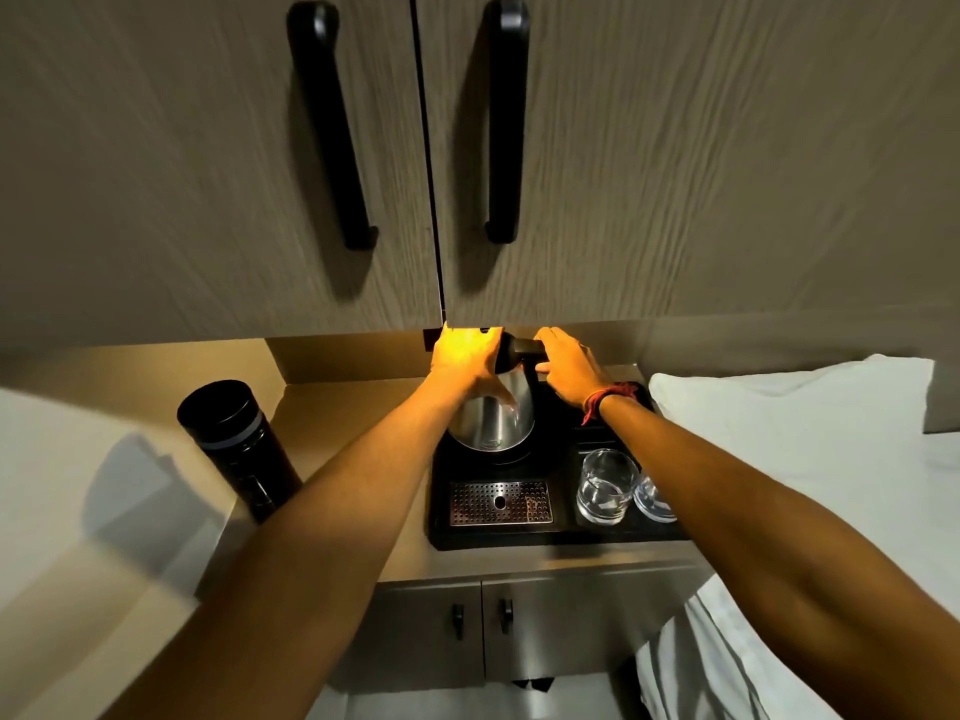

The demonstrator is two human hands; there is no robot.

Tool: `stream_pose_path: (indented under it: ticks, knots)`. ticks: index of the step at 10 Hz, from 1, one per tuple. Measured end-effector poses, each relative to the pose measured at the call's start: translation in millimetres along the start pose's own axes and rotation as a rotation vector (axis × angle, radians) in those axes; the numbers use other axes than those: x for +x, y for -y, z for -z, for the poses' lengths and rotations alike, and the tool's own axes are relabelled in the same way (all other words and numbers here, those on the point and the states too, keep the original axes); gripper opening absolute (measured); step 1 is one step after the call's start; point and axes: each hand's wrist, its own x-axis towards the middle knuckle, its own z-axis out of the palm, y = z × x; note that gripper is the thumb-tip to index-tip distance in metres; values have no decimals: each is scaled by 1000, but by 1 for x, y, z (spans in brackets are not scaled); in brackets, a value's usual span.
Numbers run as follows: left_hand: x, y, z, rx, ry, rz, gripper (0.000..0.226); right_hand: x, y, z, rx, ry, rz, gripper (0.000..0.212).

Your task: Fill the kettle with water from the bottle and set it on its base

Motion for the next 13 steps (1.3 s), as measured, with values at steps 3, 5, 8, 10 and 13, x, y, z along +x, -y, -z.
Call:
stream_pose_path:
  ticks: [3,5,8,10,13]
  knots:
    - [-2,-8,-11,-24,-51,1,115,-1,-16,1,23,15,50,26]
    - [-2,-9,-22,-33,-50,-5,117,-2,-26,-5,71,28,81,28]
    - [-15,-3,-35,64,-89,15,140,-13,-38,-28,-49,-74,9,69]
    - [-21,-2,-41,10,-35,59,138,-12,-39,-30,-187,-54,33,78]
    - [-25,-7,-32,-63,35,103,138,-20,-19,-13,-32,142,-36,109]
